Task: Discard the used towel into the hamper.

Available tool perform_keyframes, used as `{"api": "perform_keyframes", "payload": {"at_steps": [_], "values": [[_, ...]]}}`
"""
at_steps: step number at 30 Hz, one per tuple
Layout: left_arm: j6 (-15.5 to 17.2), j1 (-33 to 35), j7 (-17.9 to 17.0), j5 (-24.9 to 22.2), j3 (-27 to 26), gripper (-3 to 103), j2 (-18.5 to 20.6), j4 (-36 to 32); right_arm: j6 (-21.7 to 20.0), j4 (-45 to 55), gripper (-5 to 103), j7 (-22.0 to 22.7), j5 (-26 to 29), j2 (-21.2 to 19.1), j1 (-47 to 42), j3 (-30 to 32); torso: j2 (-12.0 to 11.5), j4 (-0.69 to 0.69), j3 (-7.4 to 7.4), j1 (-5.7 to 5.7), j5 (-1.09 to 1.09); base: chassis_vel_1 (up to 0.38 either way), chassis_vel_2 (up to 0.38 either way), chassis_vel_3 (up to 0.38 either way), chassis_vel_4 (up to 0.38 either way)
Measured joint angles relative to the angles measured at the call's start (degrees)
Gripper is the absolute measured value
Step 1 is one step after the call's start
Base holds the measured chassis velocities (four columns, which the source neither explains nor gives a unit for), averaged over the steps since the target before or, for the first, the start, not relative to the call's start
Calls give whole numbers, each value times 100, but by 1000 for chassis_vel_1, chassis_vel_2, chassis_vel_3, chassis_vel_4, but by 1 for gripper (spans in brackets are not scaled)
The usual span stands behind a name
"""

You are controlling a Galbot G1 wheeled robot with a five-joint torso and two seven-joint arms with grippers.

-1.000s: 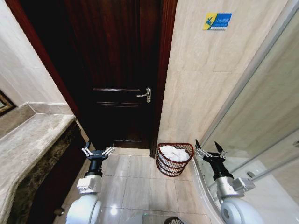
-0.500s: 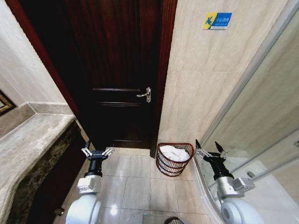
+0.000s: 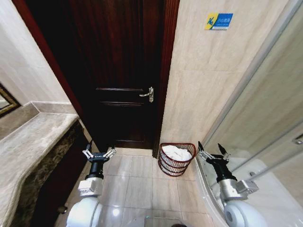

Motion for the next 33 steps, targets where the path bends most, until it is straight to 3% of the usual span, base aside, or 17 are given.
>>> {"api": "perform_keyframes", "payload": {"at_steps": [33], "values": [[-1, 0, 2, -2, -1, 100, 0, 0, 1, 0, 100, -1, 2, 1, 1, 0, -12, 0, -5, -4, 0, 126, -121, -120, 120]]}}
